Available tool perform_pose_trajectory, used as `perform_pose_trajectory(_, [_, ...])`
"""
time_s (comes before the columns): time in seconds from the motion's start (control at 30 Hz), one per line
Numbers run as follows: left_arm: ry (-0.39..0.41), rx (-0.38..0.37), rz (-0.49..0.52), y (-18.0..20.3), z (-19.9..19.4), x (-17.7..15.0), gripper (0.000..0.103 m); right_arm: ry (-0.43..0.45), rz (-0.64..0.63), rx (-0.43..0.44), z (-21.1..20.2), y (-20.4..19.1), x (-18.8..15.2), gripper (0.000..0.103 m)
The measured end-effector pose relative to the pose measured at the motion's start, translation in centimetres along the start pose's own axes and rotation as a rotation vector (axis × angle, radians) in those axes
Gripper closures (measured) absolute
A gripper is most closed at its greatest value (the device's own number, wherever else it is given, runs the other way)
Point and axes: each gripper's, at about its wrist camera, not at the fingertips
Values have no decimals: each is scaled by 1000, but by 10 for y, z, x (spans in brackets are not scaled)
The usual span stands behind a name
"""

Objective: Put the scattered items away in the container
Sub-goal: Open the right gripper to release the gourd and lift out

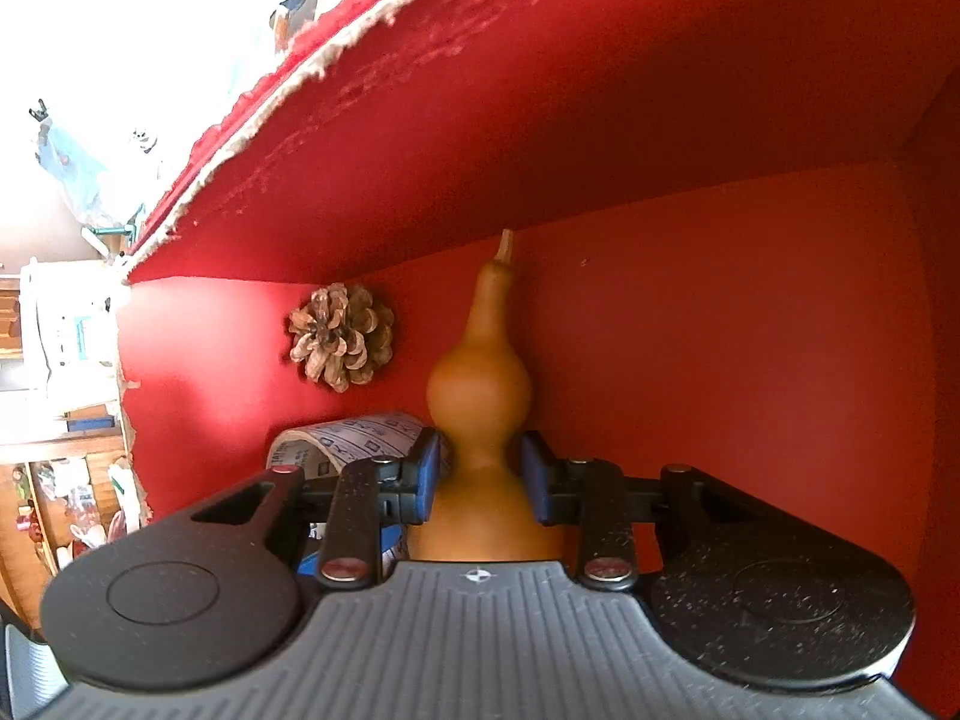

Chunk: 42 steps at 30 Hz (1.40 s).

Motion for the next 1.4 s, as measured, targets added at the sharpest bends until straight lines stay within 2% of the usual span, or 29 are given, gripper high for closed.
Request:
perform_pose_trajectory(0.27, [32, 20, 18, 9, -14, -12, 61, 52, -2, 16, -19, 8, -10, 70])
perform_pose_trajectory(0.43, [77, 45, 18, 9, -37, -19, 61, 135, -25, 31, -42, 12, -20, 71])
perform_pose_trajectory(0.53, [100, 88, 14, 23, -35, 0, 61, 181, -42, 46, -56, 14, -27, 72])
perform_pose_trajectory(0.73, [151, 172, -21, 39, -53, -9, 57, 293, -118, 8, -84, 10, -51, 72])
perform_pose_trajectory(0.8, [160, 200, -45, 39, -54, -11, 53, 324, -128, 3, -95, 30, -68, 72])
perform_pose_trajectory(0.9, [177, 244, -74, 46, -58, -17, 48, 376, -133, -7, -118, 49, -59, 72])
perform_pose_trajectory(1.0, [198, 264, -101, 52, -62, -22, 42, 419, -151, -7, -129, 35, -79, 72])
perform_pose_trajectory(1.07, [209, 281, -115, 56, -62, -25, 42, 442, -166, -12, -115, -8, -67, 72])
perform_pose_trajectory(1.1, [213, 293, -122, 59, -62, -26, 41, 451, -175, -12, -114, -12, -70, 72])
perform_pose_trajectory(1.27, [232, 366, -119, 81, -68, -39, 35, 477, -222, 1, -124, -4, -92, 72])
perform_pose_trajectory(1.4, [275, 355, -146, 91, -77, -58, 34, 495, -255, 10, -133, 8, -109, 72])
Point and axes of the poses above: each gripper's, at about its wrist camera, not at the fingertips, and z roughly the way its jaws point, y to its right, x to its top, and after that the axes turned 13 degrees about -x, right-handed
